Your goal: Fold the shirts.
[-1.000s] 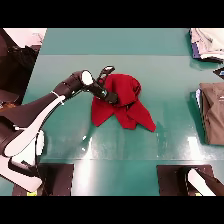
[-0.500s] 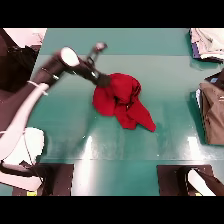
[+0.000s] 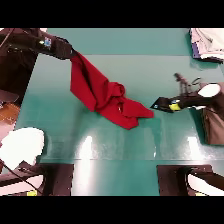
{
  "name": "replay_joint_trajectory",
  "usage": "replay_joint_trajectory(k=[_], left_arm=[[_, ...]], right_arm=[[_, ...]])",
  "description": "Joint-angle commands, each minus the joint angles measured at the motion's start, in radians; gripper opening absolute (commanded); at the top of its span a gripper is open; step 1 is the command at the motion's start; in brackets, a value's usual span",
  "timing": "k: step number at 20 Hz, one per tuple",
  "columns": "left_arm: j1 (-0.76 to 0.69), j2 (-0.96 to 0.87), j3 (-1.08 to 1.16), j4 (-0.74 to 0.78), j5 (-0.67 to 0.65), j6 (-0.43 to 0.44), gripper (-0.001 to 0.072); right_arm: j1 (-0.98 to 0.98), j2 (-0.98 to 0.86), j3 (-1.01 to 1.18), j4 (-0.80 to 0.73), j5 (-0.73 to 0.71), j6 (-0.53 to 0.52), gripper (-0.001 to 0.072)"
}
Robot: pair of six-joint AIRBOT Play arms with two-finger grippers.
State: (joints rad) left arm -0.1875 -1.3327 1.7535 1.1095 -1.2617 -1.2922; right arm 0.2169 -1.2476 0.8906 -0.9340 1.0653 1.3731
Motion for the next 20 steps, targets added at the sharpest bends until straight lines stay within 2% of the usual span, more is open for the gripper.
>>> replay_joint_trajectory(k=[1, 4, 5, 7, 8, 9, 14, 17, 18, 19, 20], left_arm=[[0.01, 0.014, -0.012, 0.013, -0.039, 0.002, 0.0024], [0.01, 0.014, -0.032, 0.013, -0.04, 0.002, 0.0024], [0.01, 0.014, -0.038, 0.013, -0.041, 0.002, 0.0024], [0.01, 0.014, -0.04, 0.013, -0.046, 0.002, 0.0024], [0.01, 0.014, -0.04, 0.013, -0.049, 0.002, 0.0024], [0.01, 0.014, -0.04, 0.013, -0.051, 0.002, 0.0025], [0.01, 0.014, -0.04, 0.013, -0.064, 0.002, 0.0024], [0.01, 0.014, -0.04, 0.013, -0.064, 0.003, 0.0024], [0.01, 0.014, -0.04, 0.013, -0.064, 0.003, 0.0024], [0.01, 0.014, -0.04, 0.013, -0.063, 0.003, 0.0024], [0.01, 0.014, -0.04, 0.013, -0.064, 0.003, 0.0024]], right_arm=[[0.106, -0.153, 0.043, -0.001, -0.069, -0.005, 0.052], [0.122, -0.24, 0.117, -0.002, -0.063, -0.005, 0.0508], [0.122, -0.258, 0.137, -0.003, -0.066, -0.005, 0.0464], [0.122, -0.277, 0.162, -0.004, -0.073, -0.005, 0.0291], [0.122, -0.279, 0.166, -0.005, -0.08, -0.005, 0.0178], [0.122, -0.278, 0.167, -0.005, -0.092, -0.006, 0.001], [0.112, -0.224, 0.168, -0.045, -0.099, -0.005, 0.0014], [0.046, -0.147, 0.168, -0.089, -0.029, -0.005, 0.0022], [0.009, -0.138, 0.168, -0.087, 0.005, -0.005, 0.0122], [-0.034, -0.14, 0.168, -0.086, 0.048, -0.005, 0.0412], [-0.073, -0.156, 0.168, -0.078, 0.094, -0.005, 0.0479]])
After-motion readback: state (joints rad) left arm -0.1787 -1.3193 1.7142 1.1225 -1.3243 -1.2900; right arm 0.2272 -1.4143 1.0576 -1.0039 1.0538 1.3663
